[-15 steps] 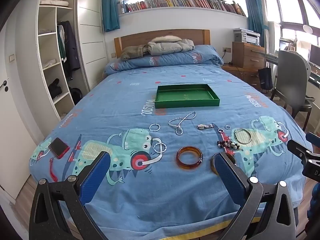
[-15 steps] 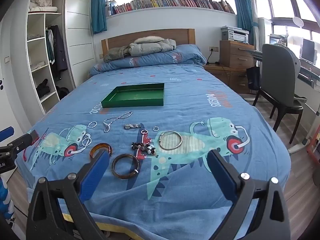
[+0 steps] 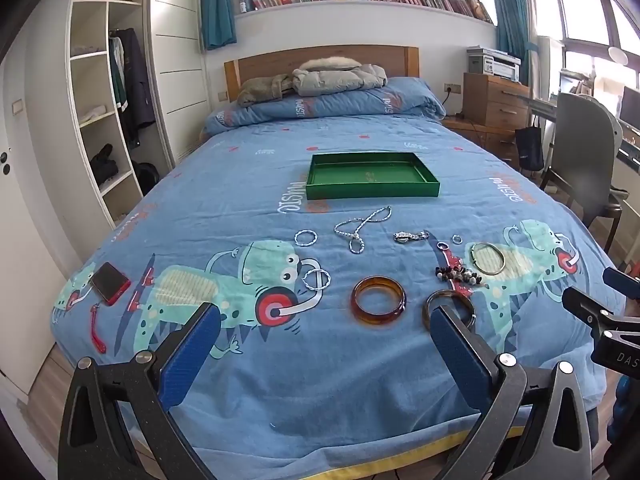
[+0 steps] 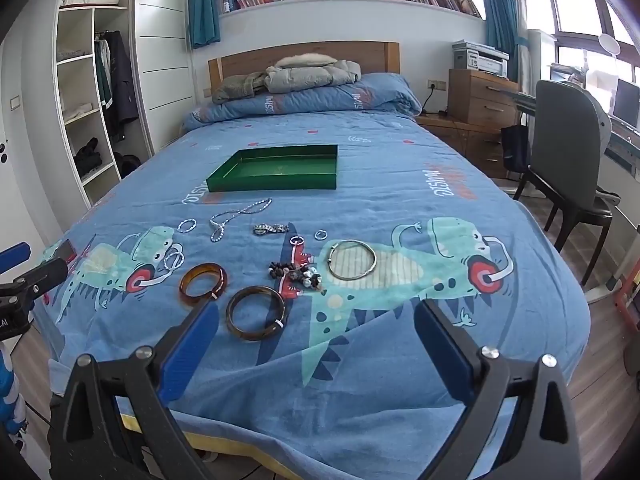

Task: Organize jewelry
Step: 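Move right tool to dark brown bangle while left tool approaches amber bangle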

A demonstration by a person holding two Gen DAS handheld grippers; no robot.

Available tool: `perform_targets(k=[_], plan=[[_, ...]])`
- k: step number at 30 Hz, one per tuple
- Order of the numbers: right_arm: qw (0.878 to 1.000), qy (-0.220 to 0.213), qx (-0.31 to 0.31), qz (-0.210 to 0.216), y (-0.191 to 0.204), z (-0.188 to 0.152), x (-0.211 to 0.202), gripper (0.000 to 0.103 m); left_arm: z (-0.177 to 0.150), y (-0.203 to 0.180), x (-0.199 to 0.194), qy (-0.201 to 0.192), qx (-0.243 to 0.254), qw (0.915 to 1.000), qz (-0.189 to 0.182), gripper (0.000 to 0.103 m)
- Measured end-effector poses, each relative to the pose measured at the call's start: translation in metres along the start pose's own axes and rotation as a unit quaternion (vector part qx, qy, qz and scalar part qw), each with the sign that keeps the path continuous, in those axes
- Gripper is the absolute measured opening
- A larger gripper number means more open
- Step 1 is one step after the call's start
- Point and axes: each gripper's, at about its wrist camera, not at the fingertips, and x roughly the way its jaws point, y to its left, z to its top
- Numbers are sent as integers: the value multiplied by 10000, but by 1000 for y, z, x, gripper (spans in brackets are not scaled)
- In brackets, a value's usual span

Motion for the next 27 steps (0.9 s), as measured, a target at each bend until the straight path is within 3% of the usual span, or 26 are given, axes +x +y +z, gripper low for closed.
perform_targets(k=[27], plan=[[9992, 314, -30, 234, 4, -13, 21, 98, -9, 22, 30, 452, -259, 9985, -152, 103]])
